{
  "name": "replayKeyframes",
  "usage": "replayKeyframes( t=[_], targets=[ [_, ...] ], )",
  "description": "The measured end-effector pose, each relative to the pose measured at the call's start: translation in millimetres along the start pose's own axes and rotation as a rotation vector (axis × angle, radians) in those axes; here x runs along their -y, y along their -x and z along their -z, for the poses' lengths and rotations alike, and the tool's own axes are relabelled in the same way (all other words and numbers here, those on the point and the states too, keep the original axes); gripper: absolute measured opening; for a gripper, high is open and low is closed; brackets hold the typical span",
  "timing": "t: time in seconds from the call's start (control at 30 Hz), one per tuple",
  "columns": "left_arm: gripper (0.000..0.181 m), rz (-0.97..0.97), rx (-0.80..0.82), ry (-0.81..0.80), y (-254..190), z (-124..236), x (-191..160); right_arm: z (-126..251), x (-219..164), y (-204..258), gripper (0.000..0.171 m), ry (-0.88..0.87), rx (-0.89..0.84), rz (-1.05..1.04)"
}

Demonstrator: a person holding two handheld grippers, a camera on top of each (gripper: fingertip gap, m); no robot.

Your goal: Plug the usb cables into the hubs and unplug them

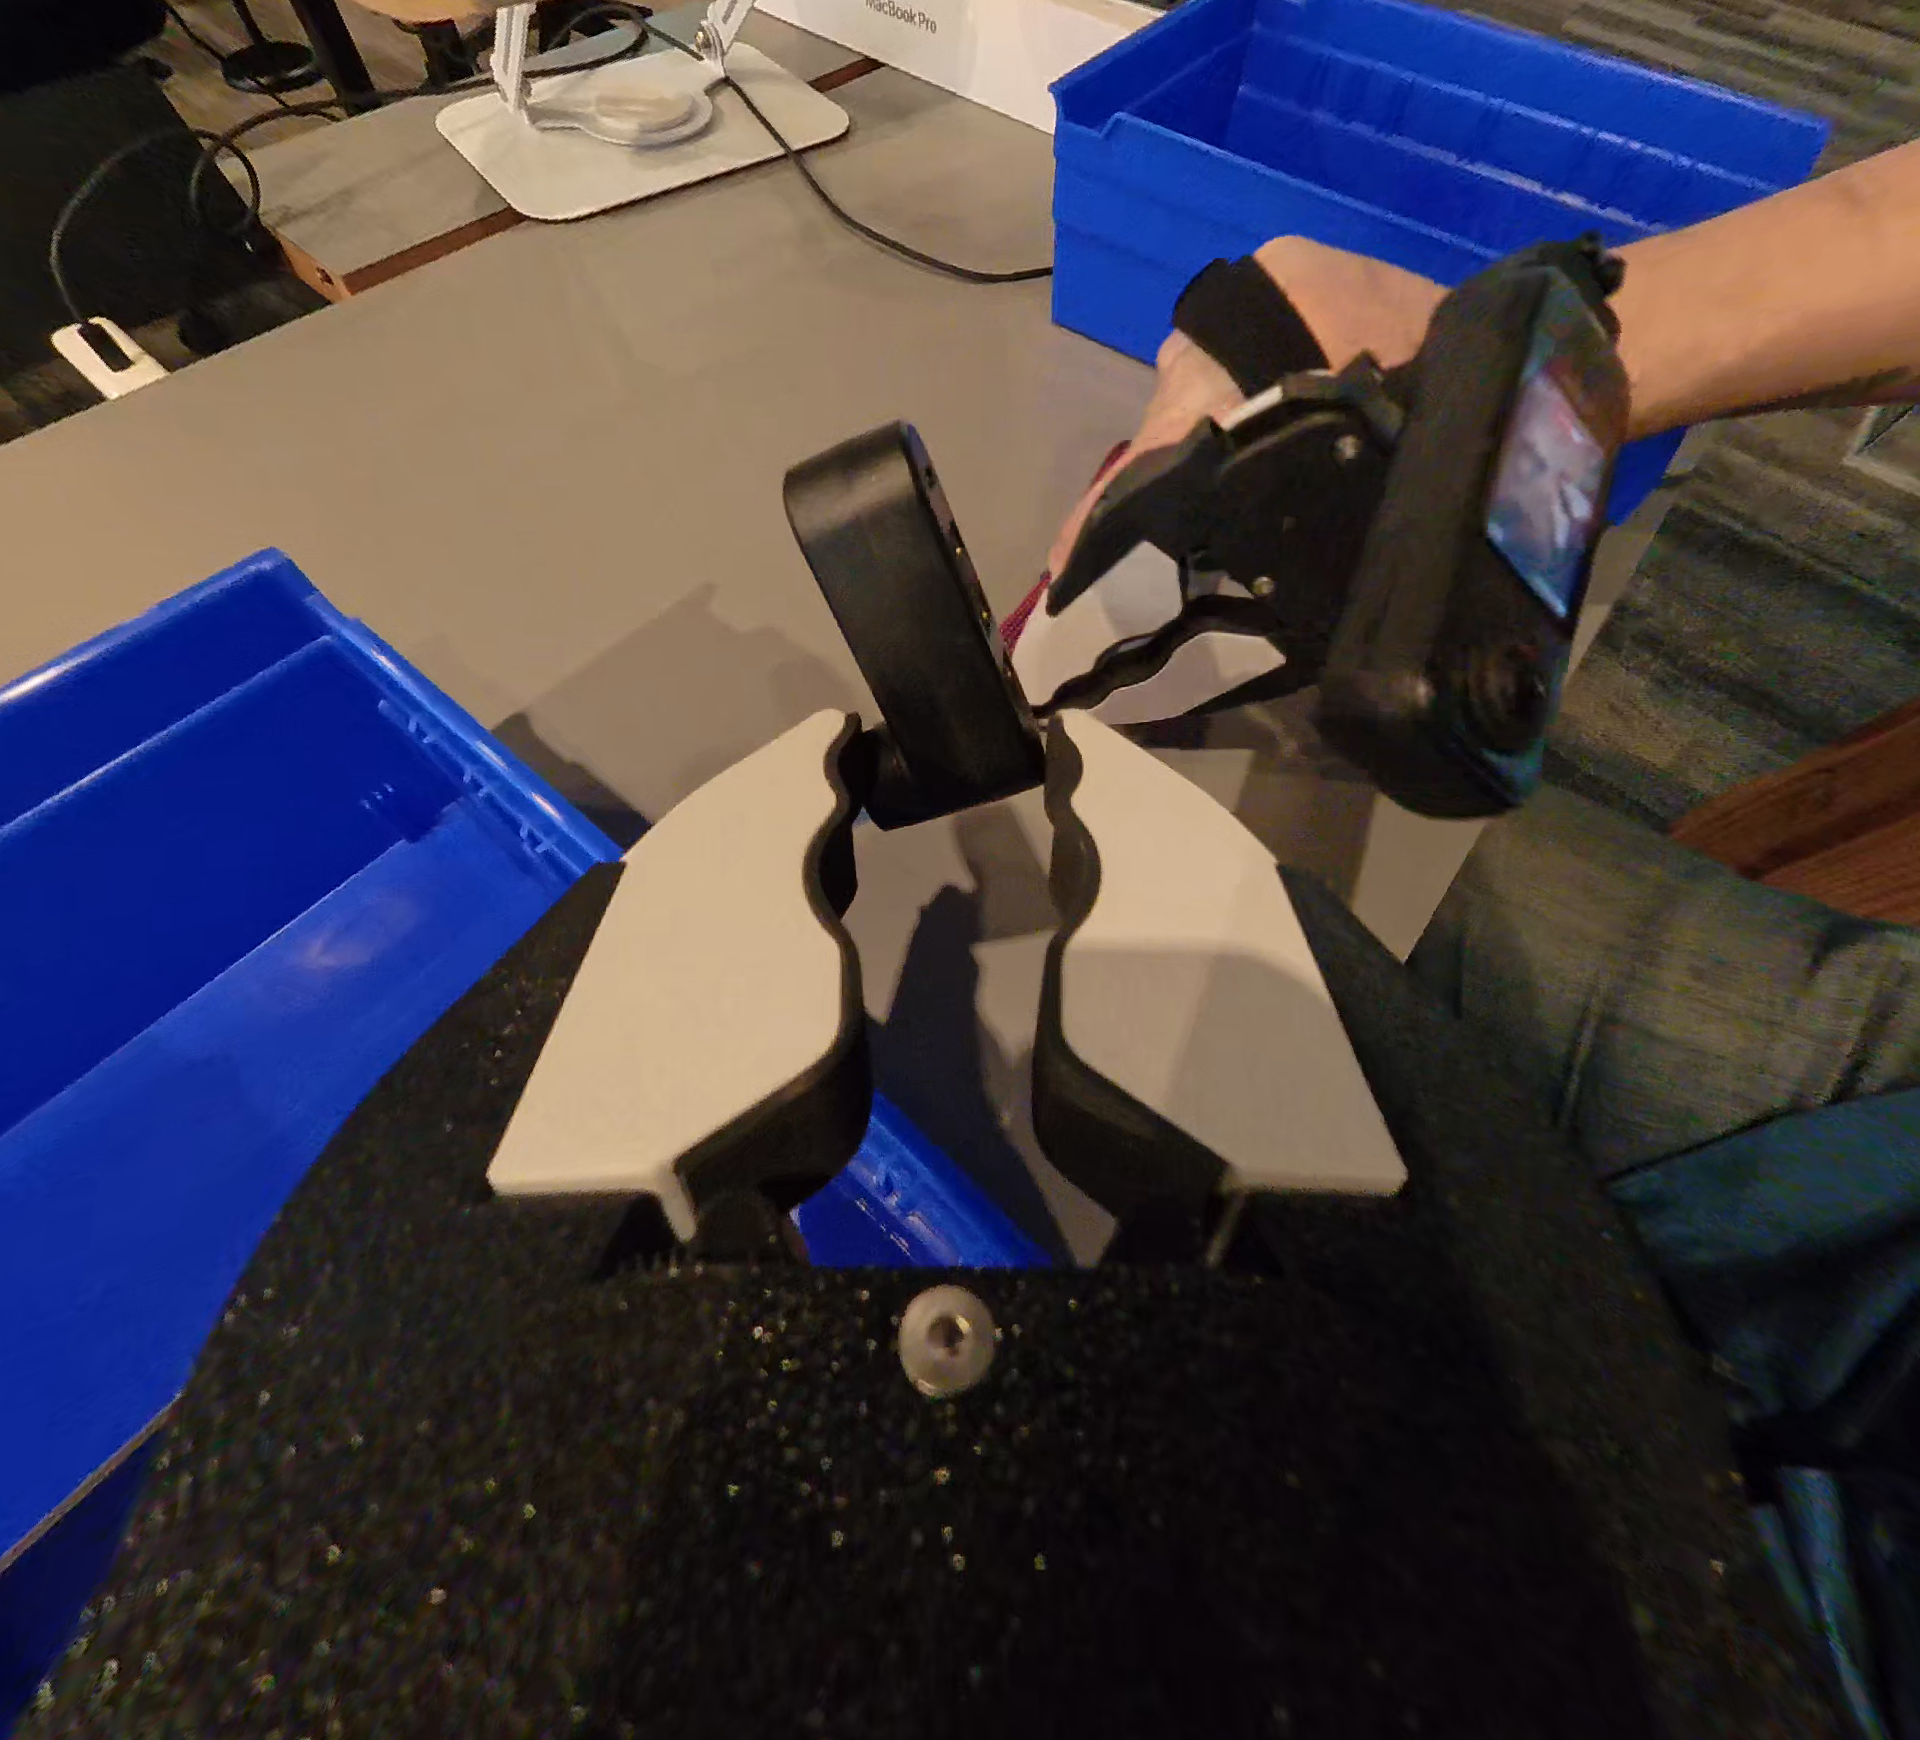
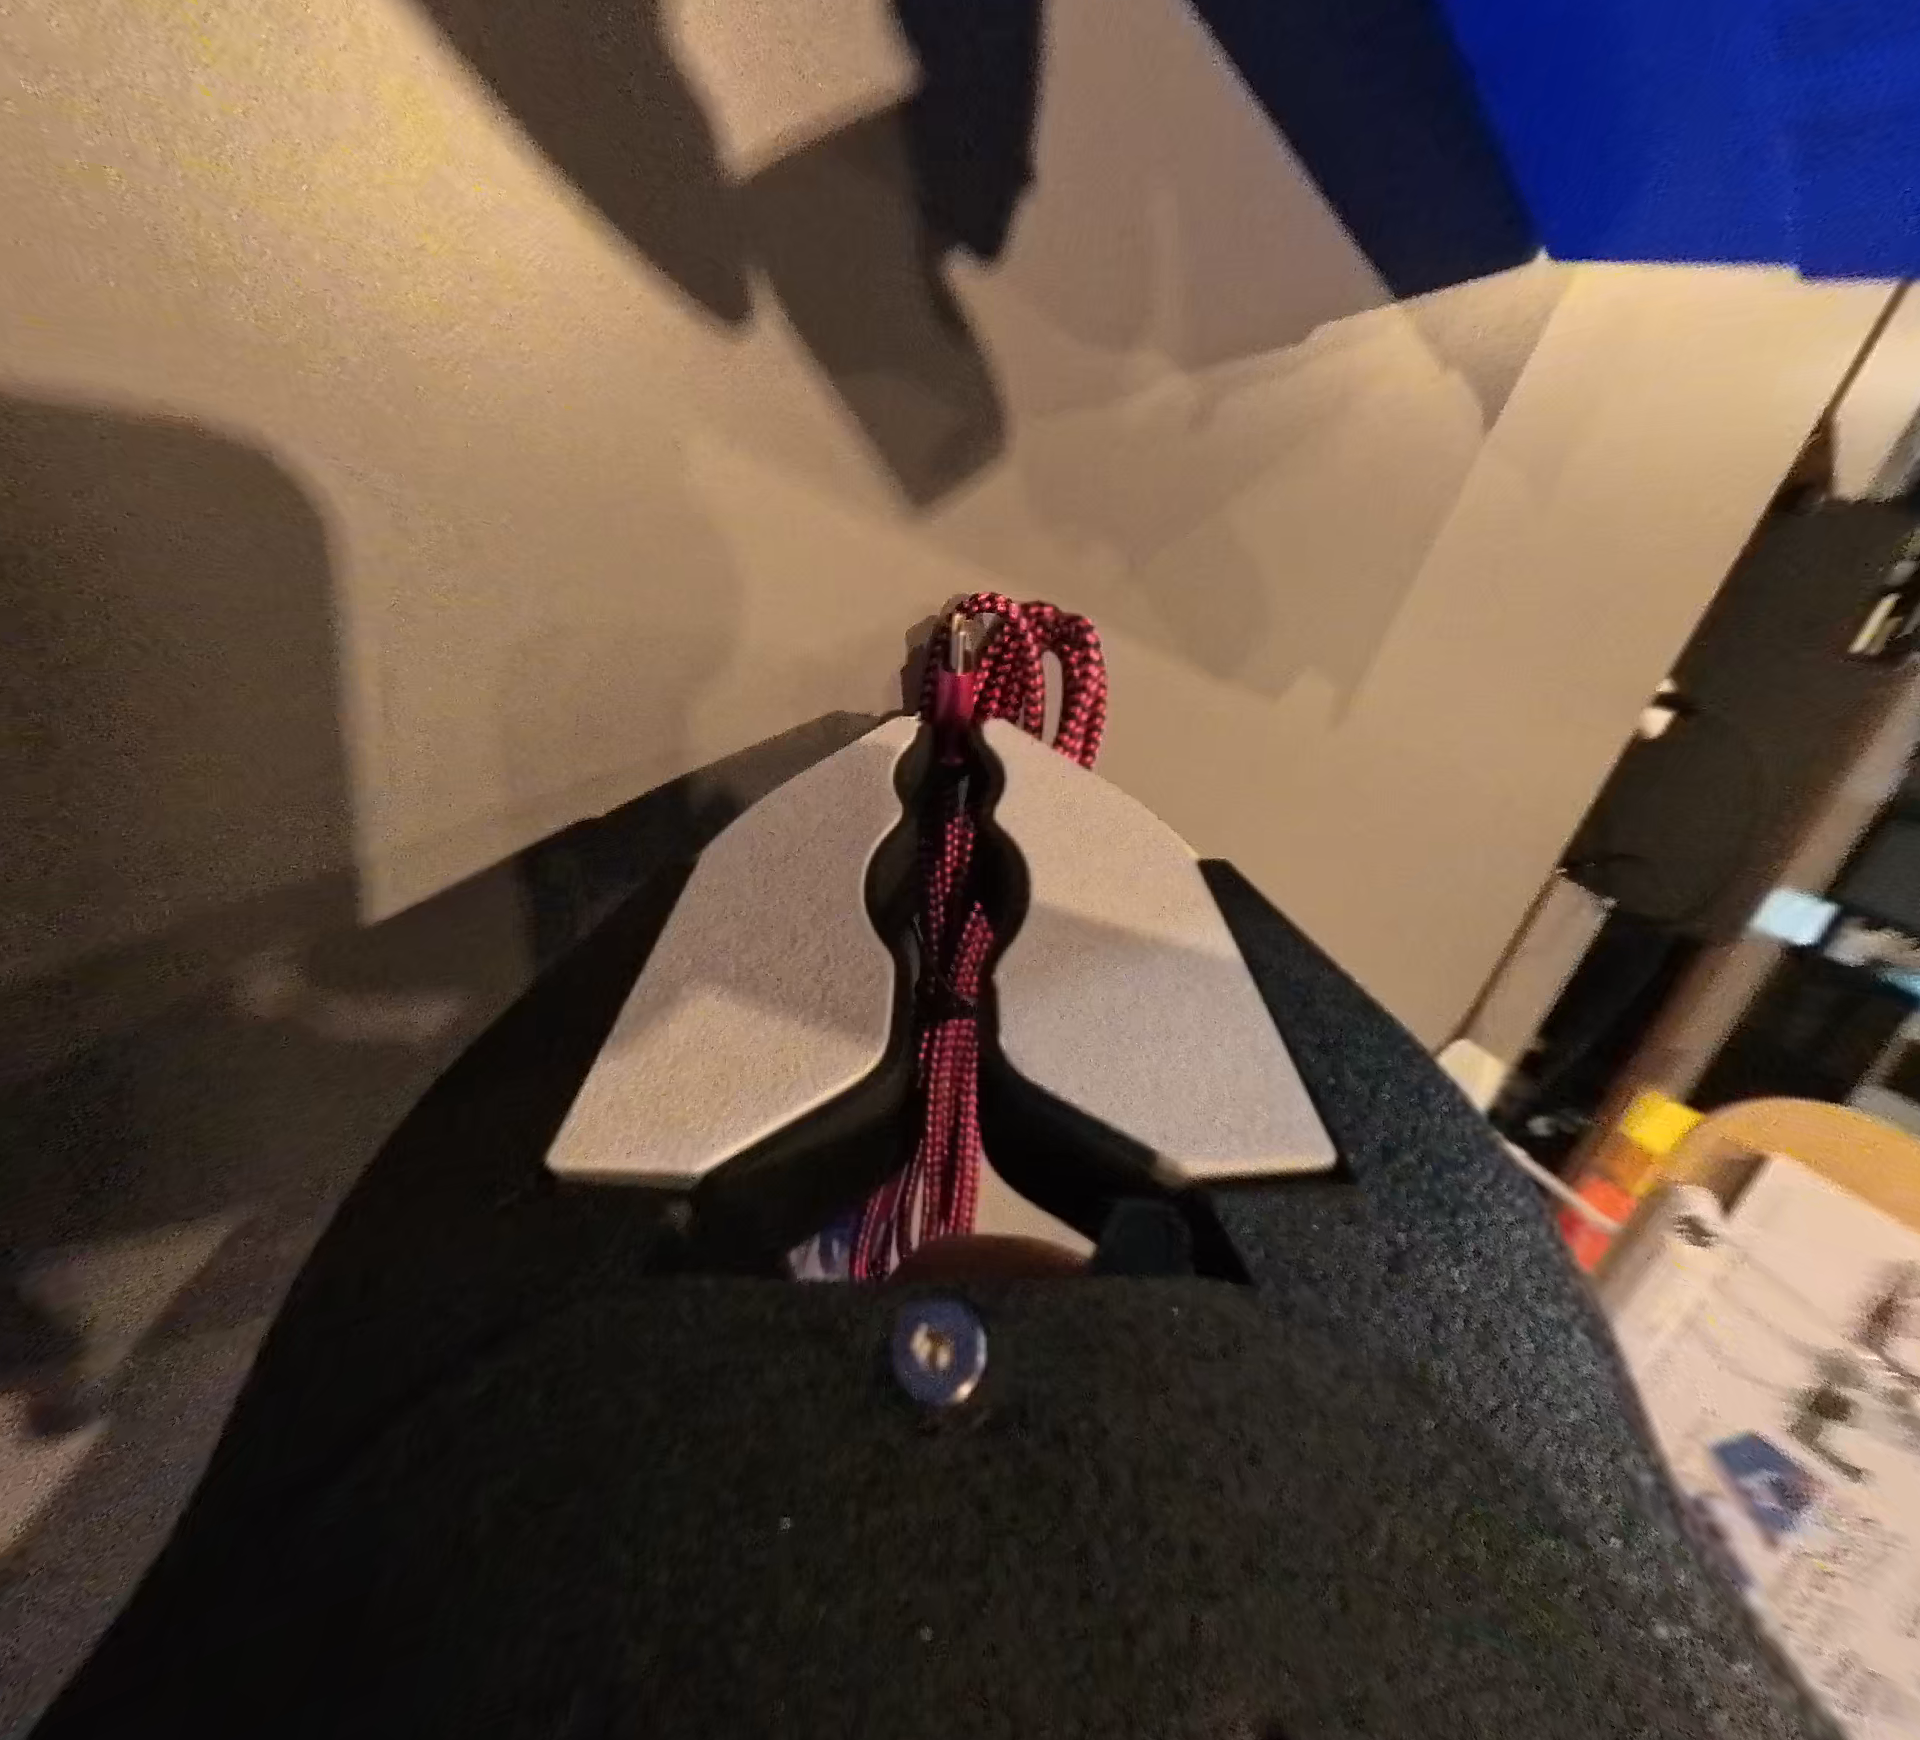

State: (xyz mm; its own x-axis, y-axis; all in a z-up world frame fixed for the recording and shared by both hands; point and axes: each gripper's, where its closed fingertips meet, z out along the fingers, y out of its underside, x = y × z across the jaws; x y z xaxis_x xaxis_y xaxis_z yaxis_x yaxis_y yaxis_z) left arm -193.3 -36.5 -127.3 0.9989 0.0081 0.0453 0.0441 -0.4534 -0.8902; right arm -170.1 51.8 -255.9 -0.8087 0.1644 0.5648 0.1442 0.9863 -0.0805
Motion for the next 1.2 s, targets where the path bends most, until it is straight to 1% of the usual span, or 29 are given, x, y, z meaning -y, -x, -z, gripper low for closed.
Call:
replayKeyframes(
  t=[0.13,0.33,0.43,0.53,0.57,0.63,0.77,0.83,0.9,1.0,1.1,1.17,1.2],
  targets=[
    [0.033,0.003,0.003,-0.006,1,3,2,1,1,1,0.005,-0.021,0.005,0.113],
    [0.033,0.005,0.010,-0.004,3,7,-1,1,2,0,0.004,-0.012,-0.107,0.424],
    [0.033,0.008,0.010,-0.003,4,7,-2,1,2,0,0.005,0.002,-0.119,0.475],
    [0.033,0.007,0.008,-0.001,4,7,-3,1,2,0,0.004,-0.002,-0.088,0.453],
    [0.033,0.006,0.007,-0.001,4,7,-3,1,2,0,0.004,-0.013,-0.061,0.406],
    [0.033,0.005,0.005,-0.001,3,7,-3,1,2,1,0.004,-0.047,0.053,0.228],
    [0.033,0.003,0.001,-0.002,3,7,-3,3,3,5,0.007,-0.130,0.281,-0.053],
    [0.033,0.001,-0.002,-0.001,2,7,-2,4,4,4,0.014,-0.167,0.366,-0.147],
    [0.033,0.000,-0.004,-0.001,2,7,-2,4,3,1,0.026,-0.183,0.410,-0.196],
    [0.033,0.003,-0.008,-0.003,2,8,-3,5,6,1,0.030,-0.208,0.459,-0.196],
    [0.033,0.011,-0.016,-0.003,3,8,-5,6,11,-1,0.030,-0.219,0.482,-0.181],
    [0.033,0.015,-0.025,-0.002,3,7,-6,9,16,-5,0.029,-0.240,0.520,-0.211],
    [0.033,0.016,-0.028,-0.003,3,7,-6,11,18,-8,0.025,-0.251,0.541,-0.224]
  ],
)
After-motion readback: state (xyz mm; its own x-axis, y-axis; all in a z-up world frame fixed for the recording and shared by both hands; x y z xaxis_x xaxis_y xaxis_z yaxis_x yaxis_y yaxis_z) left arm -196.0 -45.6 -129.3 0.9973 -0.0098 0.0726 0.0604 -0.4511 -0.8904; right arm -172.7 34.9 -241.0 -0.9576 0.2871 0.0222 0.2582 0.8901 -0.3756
